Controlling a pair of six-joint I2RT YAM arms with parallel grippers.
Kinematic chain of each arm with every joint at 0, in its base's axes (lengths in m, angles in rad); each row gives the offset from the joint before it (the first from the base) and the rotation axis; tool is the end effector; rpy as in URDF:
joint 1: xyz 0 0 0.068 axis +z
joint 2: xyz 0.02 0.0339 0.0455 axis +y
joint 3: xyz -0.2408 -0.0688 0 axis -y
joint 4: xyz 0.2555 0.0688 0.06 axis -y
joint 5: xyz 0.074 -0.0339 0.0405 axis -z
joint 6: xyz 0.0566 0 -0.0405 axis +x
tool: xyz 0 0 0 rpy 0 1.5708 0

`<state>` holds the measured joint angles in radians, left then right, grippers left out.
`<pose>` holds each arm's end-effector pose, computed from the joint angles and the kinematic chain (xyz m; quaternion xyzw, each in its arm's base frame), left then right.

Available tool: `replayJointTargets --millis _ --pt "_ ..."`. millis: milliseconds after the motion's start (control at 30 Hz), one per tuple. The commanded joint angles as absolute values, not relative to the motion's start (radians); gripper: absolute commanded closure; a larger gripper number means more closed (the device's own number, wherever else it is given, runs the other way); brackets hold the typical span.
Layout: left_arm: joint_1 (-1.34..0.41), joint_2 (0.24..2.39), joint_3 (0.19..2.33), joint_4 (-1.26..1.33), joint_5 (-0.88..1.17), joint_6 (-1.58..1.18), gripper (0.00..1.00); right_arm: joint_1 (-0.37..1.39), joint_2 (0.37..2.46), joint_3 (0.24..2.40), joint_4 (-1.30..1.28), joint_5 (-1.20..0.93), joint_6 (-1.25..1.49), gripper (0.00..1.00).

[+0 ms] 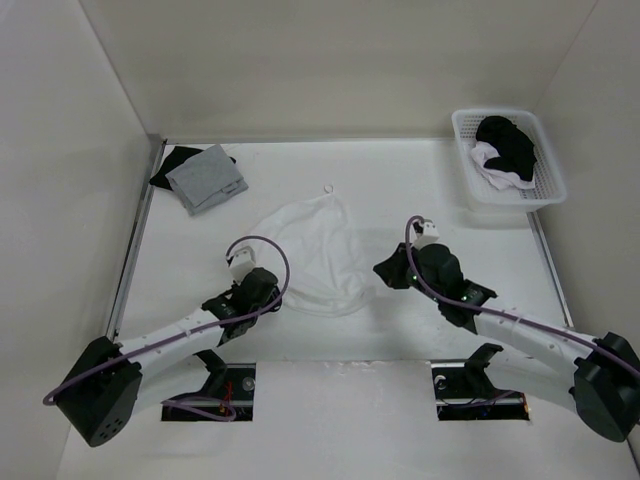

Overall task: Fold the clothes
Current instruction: Flatten the tank top out

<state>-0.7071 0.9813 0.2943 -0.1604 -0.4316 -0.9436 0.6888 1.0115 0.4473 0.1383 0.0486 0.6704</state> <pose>0.1710 -0.1150 0.1040 -0.1830 0.8983 -0.1181 0.3816 0.2018 0.1626 0.1778 0.0054 0.8404 0.3245 0.4341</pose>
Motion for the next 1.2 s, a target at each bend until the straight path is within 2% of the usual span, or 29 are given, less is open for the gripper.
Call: replayJointTargets --millis 0,167,267,367,433,567,700,933,1000,1067,1167 --pt "-0.702 1.023 0.324 -0.101 -0.448 -0.917 0.74 0.696 0.977 0.449 0.193 0.046 0.678 0.9" --pt "-0.699 1.014 0.334 -0.109 -0.457 -0.914 0.9 0.696 0.96 0.446 0.186 0.046 0.678 0.88" --pt "-0.711 0.933 0.37 -0.171 -0.459 -0.922 0.95 0.696 0.956 0.436 0.166 0.049 0.678 0.79" --pt "-0.734 0.82 0.443 -0.268 -0.45 -0.934 0.96 0.696 0.977 0.436 0.092 0.052 0.68 0.62" --pt "-0.755 0.725 0.501 -0.339 -0.436 -0.959 0.96 0.694 1.018 0.437 0.068 0.057 0.68 0.56" --pt "-0.768 0.574 0.584 -0.475 -0.423 -1.003 0.96 0.686 1.144 0.494 0.067 0.049 0.693 0.52" --pt "-0.771 0.526 0.604 -0.561 -0.411 -1.034 0.96 0.659 1.333 0.572 0.17 0.035 0.695 0.5" --pt "-0.737 0.495 0.546 -0.581 -0.423 -1.037 0.96 0.607 1.597 0.681 0.29 -0.098 0.767 0.59" --pt "-0.71 0.494 0.52 -0.569 -0.434 -1.032 0.96 0.605 1.661 0.707 0.328 -0.141 0.797 0.72" --pt "-0.687 0.482 0.497 -0.539 -0.442 -1.017 0.97 0.59 1.687 0.704 0.382 -0.15 0.83 0.92" --pt "-0.654 0.46 0.492 -0.514 -0.465 -1.002 0.98 0.578 1.59 0.645 0.434 -0.14 0.833 1.0"
